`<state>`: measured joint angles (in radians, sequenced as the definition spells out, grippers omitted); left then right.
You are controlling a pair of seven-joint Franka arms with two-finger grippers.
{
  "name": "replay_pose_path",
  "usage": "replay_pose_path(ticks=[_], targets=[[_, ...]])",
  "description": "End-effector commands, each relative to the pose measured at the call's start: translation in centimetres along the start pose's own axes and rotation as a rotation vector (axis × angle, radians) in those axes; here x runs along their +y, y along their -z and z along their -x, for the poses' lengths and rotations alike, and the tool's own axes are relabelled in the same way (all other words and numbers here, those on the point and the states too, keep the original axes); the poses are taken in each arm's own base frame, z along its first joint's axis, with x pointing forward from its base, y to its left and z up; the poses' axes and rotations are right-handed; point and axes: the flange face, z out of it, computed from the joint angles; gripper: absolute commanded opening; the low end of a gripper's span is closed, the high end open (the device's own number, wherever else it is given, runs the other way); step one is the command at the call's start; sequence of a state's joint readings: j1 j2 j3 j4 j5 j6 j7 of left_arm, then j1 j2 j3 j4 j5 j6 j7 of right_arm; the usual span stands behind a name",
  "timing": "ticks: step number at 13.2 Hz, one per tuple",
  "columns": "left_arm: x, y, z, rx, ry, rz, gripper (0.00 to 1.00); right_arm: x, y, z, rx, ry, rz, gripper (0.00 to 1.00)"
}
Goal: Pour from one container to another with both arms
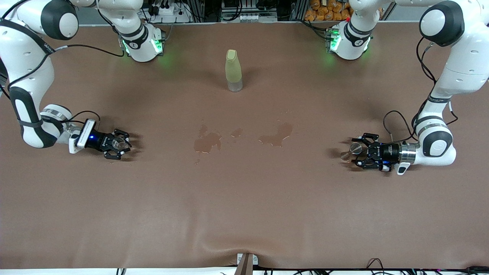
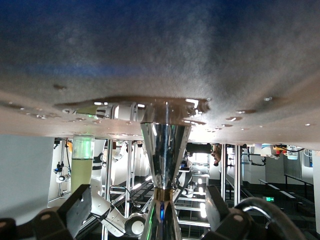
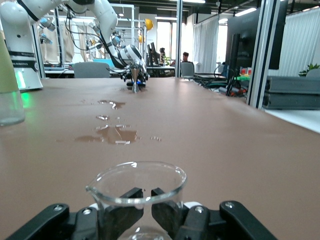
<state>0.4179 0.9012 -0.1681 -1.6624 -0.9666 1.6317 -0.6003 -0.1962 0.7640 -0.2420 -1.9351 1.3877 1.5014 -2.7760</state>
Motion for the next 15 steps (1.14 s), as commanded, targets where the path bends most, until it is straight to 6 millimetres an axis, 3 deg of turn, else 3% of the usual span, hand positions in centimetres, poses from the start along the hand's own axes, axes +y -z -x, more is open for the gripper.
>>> replay_pose_path(ticks=[1, 12, 15], targets=[[0.1, -0.9, -1.0, -0.004, 0.020, -0.004, 1.00, 0.5, 0.5, -3.0, 0.004, 0.139, -0.023, 0.00], [-0.3, 1.0, 0.1, 0.016, 0.012, -0.013, 1.00, 2.8, 1.7, -14.4, 0.015, -0.049, -0.127, 0.00], [-0.1, 1.4, 1.1, 0.018, 0.008, -0.013, 1.00, 3.1, 1.5, -16.4, 0.020, -0.086, -0.140, 0.00]])
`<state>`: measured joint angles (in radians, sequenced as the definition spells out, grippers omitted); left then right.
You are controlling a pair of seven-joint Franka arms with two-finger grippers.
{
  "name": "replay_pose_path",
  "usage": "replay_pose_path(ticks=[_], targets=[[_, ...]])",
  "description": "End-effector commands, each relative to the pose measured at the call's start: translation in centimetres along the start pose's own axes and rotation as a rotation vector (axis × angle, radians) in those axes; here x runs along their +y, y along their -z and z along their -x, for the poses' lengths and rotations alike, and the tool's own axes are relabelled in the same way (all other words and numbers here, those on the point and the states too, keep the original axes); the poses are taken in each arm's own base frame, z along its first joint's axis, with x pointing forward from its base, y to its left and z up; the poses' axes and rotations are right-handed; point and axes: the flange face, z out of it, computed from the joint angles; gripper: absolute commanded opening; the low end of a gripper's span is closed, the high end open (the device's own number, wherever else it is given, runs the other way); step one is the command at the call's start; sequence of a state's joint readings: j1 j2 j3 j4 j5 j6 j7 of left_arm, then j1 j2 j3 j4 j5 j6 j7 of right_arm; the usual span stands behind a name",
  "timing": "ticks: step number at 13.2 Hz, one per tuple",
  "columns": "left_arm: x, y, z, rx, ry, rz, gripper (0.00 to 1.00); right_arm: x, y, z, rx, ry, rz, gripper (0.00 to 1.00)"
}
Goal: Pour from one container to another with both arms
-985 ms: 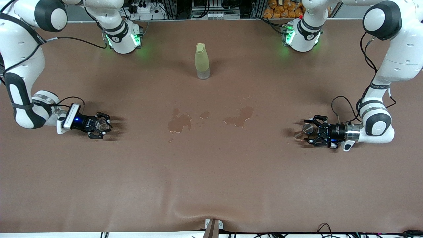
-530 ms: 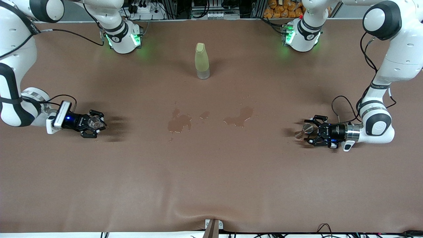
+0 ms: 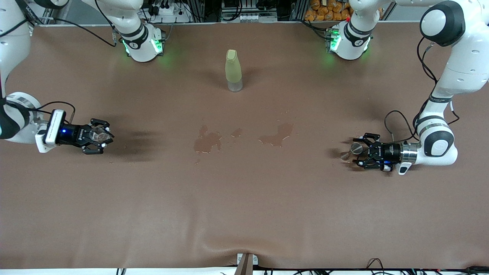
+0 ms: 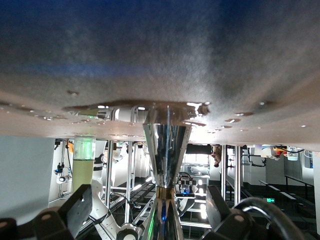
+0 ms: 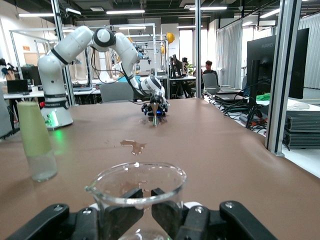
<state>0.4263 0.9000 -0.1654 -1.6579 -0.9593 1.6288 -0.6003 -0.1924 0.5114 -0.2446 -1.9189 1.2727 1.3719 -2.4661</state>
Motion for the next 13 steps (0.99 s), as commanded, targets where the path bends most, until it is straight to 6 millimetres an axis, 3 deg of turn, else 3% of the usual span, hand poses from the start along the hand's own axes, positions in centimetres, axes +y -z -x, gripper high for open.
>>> replay_pose_path(ticks=[1, 6, 13], targets=[[0.0, 0.7, 1.4, 0.006, 0.025, -0.021, 1.00, -0.3, -0.4, -2.0, -0.007, -0.032, -0.018, 0.00], [0.0, 1.5, 2.0, 0.006, 0.028, -0.016, 1.00, 0.0, -0.6, -2.6, -0.010, -0.044, -0.023, 0.00], [-0.1, 0.3, 1.6, 0.004, 0.026, -0.028, 1.00, 0.0, -0.6, -2.7, -0.011, -0.043, -0.023, 0.00]])
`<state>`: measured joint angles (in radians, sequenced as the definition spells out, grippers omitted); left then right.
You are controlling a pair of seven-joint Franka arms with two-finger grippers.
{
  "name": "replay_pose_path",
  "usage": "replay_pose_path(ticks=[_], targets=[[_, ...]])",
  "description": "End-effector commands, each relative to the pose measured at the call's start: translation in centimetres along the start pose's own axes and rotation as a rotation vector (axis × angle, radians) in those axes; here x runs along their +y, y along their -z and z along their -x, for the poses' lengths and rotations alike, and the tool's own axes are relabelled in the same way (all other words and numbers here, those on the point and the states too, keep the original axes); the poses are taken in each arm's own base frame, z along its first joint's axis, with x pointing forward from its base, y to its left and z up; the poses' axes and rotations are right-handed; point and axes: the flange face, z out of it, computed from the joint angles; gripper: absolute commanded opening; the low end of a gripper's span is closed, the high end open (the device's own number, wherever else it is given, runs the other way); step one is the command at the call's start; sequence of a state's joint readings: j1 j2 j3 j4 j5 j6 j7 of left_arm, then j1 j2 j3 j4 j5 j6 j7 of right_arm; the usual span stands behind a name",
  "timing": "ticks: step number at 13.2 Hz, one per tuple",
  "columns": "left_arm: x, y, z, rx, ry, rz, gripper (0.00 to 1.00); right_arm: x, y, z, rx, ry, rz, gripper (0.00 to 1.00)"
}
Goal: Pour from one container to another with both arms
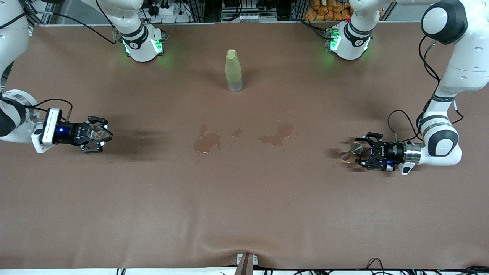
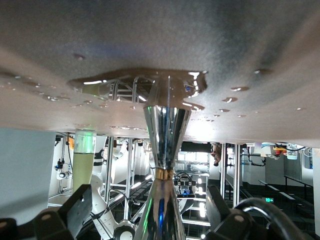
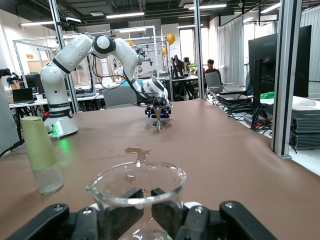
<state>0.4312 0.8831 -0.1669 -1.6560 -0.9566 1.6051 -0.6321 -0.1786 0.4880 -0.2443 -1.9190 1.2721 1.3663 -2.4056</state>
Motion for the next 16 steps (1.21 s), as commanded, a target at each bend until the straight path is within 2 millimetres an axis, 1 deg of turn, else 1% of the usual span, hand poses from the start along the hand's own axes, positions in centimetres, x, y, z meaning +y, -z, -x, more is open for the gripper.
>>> replay_pose_path(ticks=[1, 4, 5, 7, 9, 10, 11, 12, 13, 14, 15, 16], targets=[[-0.4, -0.4, 0.5, 0.009, 0.013, -0.023, 1.00, -0.2, 0.0, -1.3, -0.011, -0.007, -0.009, 0.00], [-0.3, -0.8, 0.7, 0.007, 0.015, -0.029, 1.00, -0.2, 0.2, -2.1, -0.012, -0.020, -0.007, 0.00], [-0.2, -1.3, 0.8, 0.007, 0.014, -0.036, 1.00, -0.2, 0.1, -2.8, -0.012, -0.011, -0.009, 0.00], [-0.1, -1.5, 0.8, 0.010, 0.016, -0.037, 1.00, -0.3, 0.0, -3.5, -0.010, -0.043, -0.013, 0.00], [0.3, -2.1, 0.9, 0.019, 0.013, -0.040, 1.00, -0.4, -0.2, -4.8, -0.003, -0.053, -0.025, 0.00], [0.3, -2.0, 0.9, 0.019, 0.011, -0.036, 1.00, -0.5, -0.4, -5.4, 0.004, -0.078, -0.039, 0.00], [0.3, -1.8, 1.0, 0.017, 0.009, -0.030, 0.87, -0.6, -0.5, -6.1, 0.006, -0.083, -0.047, 0.00], [0.4, -1.7, 1.1, 0.017, 0.001, -0.026, 0.71, -0.6, -0.5, -6.8, 0.004, -0.088, -0.049, 0.00], [0.4, -1.7, 1.1, 0.017, -0.004, -0.026, 0.59, -0.6, -1.1, -7.0, 0.004, -0.099, -0.062, 0.00], [0.4, -1.7, 1.1, 0.017, -0.002, -0.027, 0.50, -0.7, -1.6, -7.3, 0.012, -0.110, -0.079, 0.00], [0.4, -1.7, 1.2, 0.016, -0.004, -0.025, 0.46, -0.7, -1.8, -7.8, 0.014, -0.116, -0.089, 0.00], [0.4, -1.6, 1.2, 0.017, -0.005, -0.024, 0.35, -0.8, -2.1, -8.0, 0.012, -0.124, -0.095, 0.00]])
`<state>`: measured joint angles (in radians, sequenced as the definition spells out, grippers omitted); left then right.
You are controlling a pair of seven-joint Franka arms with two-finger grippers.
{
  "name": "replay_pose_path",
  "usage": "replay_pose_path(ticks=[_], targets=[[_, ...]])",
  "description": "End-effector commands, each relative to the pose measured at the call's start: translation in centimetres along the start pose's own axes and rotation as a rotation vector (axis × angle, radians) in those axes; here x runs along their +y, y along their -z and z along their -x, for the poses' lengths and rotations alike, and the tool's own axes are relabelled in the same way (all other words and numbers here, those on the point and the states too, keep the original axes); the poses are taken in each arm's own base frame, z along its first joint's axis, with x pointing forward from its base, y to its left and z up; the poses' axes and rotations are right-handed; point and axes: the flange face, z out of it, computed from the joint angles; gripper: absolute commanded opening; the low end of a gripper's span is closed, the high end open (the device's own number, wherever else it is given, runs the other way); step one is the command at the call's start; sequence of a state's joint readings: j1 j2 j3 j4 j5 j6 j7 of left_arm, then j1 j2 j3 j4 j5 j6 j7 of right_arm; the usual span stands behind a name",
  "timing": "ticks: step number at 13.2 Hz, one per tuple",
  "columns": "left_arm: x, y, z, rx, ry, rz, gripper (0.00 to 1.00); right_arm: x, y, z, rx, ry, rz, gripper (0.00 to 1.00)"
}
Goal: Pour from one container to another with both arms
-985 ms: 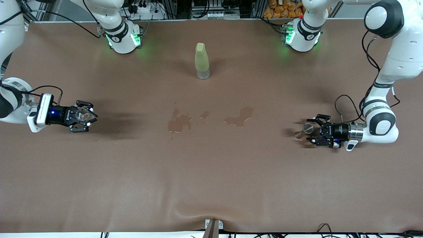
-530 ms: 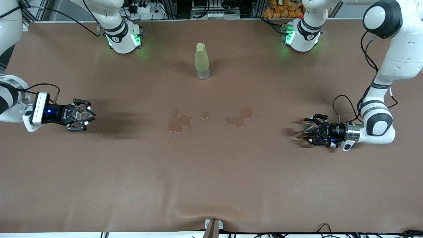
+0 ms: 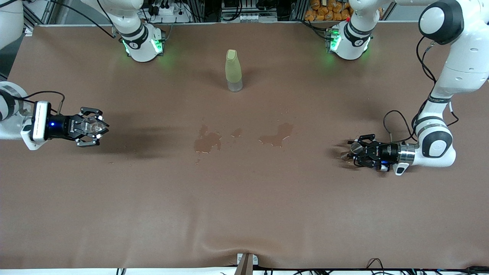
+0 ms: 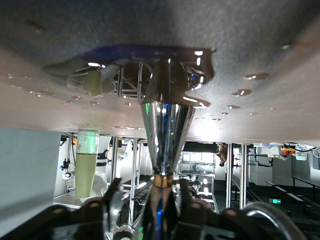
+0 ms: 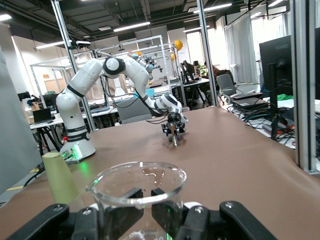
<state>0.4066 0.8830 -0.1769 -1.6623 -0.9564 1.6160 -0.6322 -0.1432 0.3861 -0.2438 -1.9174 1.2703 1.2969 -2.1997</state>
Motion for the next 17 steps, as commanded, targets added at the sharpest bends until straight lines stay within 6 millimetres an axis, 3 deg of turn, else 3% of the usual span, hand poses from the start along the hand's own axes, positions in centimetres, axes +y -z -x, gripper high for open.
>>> replay_pose_path(ticks=[1, 3, 4, 11, 16, 17], targets=[[0.0, 0.3, 0.8, 0.016, 0.002, 0.001, 0.23, -0.7, -0.6, -1.6, -0.015, -0.044, -0.030, 0.00], [0.1, 0.4, 0.8, 0.014, 0.001, 0.006, 0.04, -1.0, -1.3, -2.3, -0.003, -0.082, -0.063, 0.00], [0.2, 0.4, 1.0, 0.010, -0.001, 0.008, 0.00, -1.1, -1.3, -2.5, -0.003, -0.085, -0.065, 0.00], [1.6, -0.3, 3.0, -0.021, -0.034, 0.010, 0.00, -1.0, -2.8, -2.4, -0.023, -0.092, -0.101, 0.00], [5.0, -5.5, 8.7, -0.103, -0.065, -0.033, 0.00, -0.8, -6.2, -2.1, -0.032, -0.087, -0.160, 0.00], [5.5, -7.3, 9.4, -0.120, -0.072, -0.041, 0.00, -0.7, -7.0, -2.0, -0.033, -0.089, -0.171, 0.00]])
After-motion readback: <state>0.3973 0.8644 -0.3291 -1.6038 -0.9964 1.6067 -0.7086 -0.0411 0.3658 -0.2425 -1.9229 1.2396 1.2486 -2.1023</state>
